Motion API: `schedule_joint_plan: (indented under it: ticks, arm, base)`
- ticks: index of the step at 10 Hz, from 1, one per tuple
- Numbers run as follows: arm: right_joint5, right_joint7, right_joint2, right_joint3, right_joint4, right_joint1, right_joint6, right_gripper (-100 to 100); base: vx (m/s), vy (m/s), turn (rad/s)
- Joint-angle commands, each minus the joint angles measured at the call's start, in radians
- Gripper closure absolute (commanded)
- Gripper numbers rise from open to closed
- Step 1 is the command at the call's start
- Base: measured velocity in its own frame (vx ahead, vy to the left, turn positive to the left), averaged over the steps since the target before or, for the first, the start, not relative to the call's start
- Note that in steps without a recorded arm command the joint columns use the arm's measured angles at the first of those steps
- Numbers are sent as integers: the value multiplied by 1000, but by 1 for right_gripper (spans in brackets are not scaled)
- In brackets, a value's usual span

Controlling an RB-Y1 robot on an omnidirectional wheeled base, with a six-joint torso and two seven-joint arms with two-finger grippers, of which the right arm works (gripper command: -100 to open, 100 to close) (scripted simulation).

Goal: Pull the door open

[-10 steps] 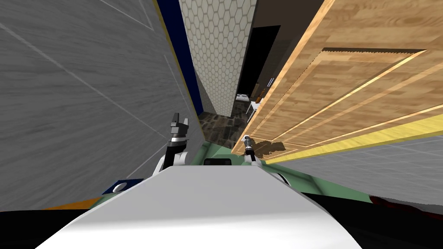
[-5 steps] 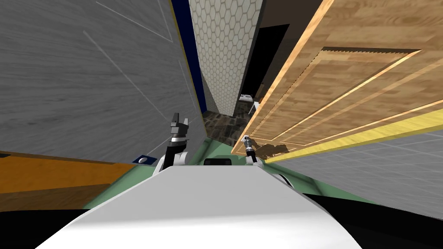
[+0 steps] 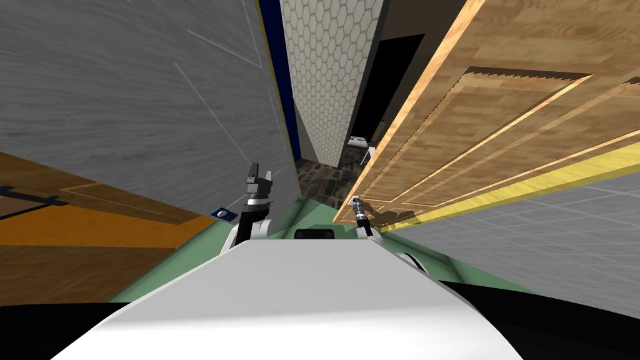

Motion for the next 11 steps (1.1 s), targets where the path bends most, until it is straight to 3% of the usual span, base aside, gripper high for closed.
schedule_joint_plan:
  ticks: [1,4,5,6,11]
  arm:
    - [13,-23,-10,21,-5,11,-16,100]
    - [33,-59,-30,52,-11,26,-39,100]
    - [29,-51,-27,45,-3,18,-36,100]
    - [42,-76,-43,65,-5,38,-62,100]
    - [76,-142,-95,113,-15,85,-138,100]
  base:
    - [-202,-74,94]
    - [-214,-65,87]
    - [-107,-21,17]
    - [-169,-51,111]
    - [-222,-72,95]
